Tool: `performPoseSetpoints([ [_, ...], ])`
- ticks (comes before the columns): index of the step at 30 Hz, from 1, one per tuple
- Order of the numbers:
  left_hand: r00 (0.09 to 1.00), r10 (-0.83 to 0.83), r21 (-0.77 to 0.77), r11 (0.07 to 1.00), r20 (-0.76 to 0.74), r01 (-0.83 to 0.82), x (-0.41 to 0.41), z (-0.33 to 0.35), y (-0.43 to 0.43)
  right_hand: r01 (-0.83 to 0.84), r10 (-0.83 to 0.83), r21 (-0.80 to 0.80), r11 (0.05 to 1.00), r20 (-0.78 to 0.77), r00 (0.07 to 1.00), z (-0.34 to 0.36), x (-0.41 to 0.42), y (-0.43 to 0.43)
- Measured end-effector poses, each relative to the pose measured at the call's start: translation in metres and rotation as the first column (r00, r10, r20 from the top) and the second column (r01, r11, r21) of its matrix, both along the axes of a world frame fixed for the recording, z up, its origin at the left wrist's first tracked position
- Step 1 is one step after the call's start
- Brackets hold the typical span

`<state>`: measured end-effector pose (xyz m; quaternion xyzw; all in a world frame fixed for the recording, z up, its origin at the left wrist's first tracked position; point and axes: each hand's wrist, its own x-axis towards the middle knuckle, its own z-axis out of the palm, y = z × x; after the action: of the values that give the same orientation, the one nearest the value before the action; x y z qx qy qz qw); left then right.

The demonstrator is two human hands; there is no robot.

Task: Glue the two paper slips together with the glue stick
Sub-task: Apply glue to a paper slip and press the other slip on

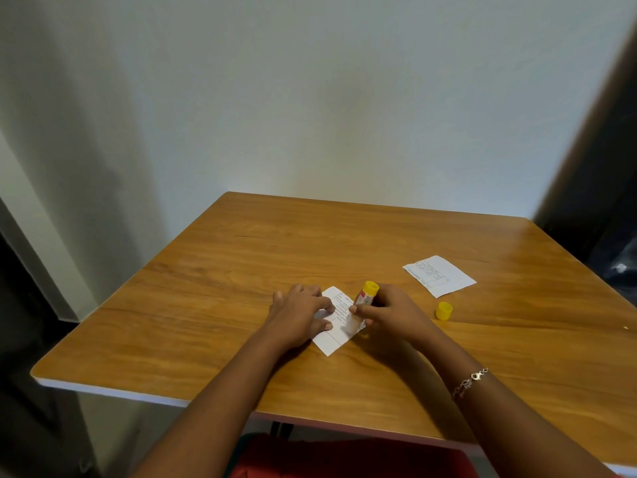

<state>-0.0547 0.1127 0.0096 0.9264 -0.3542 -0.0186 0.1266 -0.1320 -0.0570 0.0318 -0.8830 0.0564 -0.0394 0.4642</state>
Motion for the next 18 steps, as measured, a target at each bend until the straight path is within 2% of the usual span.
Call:
performPoseSetpoints([
  [10,1.0,0.015,0.0,1.0,0.002,-0.015,0.0,-0.002,-0.001,0.149,-0.149,0.054,0.987,-0.004,0.989,0.008,0.006,-0.03],
  [12,1.0,0.017,0.005,1.0,0.013,-0.017,-0.001,-0.001,-0.001,0.17,-0.181,0.171,0.97,0.048,0.982,0.011,0.002,-0.034],
  [15,0.998,0.042,0.007,0.999,0.046,-0.042,-0.002,-0.003,-0.005,0.196,-0.272,0.413,0.889,0.132,0.953,0.015,-0.011,-0.041],
  [18,0.989,0.106,-0.039,0.994,0.102,-0.102,-0.006,-0.01,-0.013,0.226,-0.368,0.505,0.833,0.201,0.908,0.015,-0.028,-0.054],
])
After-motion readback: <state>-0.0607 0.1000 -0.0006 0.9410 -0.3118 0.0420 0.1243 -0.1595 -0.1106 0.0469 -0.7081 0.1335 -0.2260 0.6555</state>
